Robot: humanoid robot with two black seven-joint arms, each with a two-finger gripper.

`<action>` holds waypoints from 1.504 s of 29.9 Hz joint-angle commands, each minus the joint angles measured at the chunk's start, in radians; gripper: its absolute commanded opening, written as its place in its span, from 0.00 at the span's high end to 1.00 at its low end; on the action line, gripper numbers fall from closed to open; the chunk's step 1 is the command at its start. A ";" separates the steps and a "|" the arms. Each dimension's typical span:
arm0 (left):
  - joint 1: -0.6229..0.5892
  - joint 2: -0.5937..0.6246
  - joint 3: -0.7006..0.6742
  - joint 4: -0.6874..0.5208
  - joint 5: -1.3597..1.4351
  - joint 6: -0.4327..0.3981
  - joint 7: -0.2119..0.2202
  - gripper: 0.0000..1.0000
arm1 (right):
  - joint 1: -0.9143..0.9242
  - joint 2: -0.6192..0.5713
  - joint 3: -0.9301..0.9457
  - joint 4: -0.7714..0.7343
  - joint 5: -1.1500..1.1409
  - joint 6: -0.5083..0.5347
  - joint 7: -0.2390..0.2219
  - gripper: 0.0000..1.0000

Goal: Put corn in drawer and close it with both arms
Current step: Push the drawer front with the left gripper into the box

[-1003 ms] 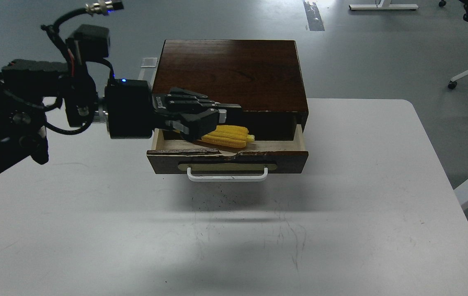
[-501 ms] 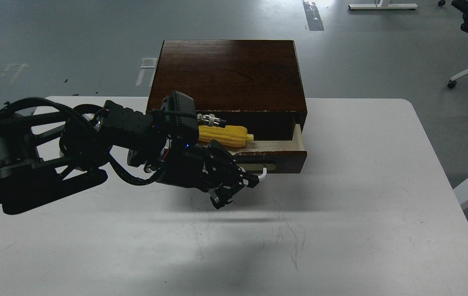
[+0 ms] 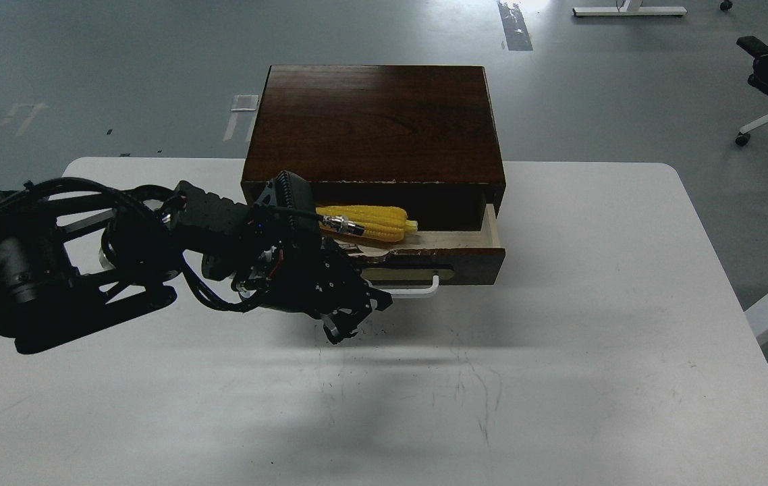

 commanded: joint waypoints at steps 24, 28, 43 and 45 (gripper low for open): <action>-0.011 -0.011 -0.006 0.132 -0.001 0.000 0.000 1.00 | -0.033 -0.014 0.053 0.002 0.037 0.000 0.008 0.00; -0.012 -0.019 -0.004 0.155 -0.001 0.000 0.000 1.00 | -0.086 -0.014 0.100 0.002 0.080 0.000 0.008 0.00; -0.028 -0.063 -0.006 0.213 -0.008 0.000 0.000 1.00 | -0.246 0.035 0.251 0.000 0.213 0.000 0.008 0.00; -0.028 -0.063 -0.004 0.219 -0.003 0.000 0.001 1.00 | -0.251 0.051 0.251 0.000 0.221 0.000 0.010 0.00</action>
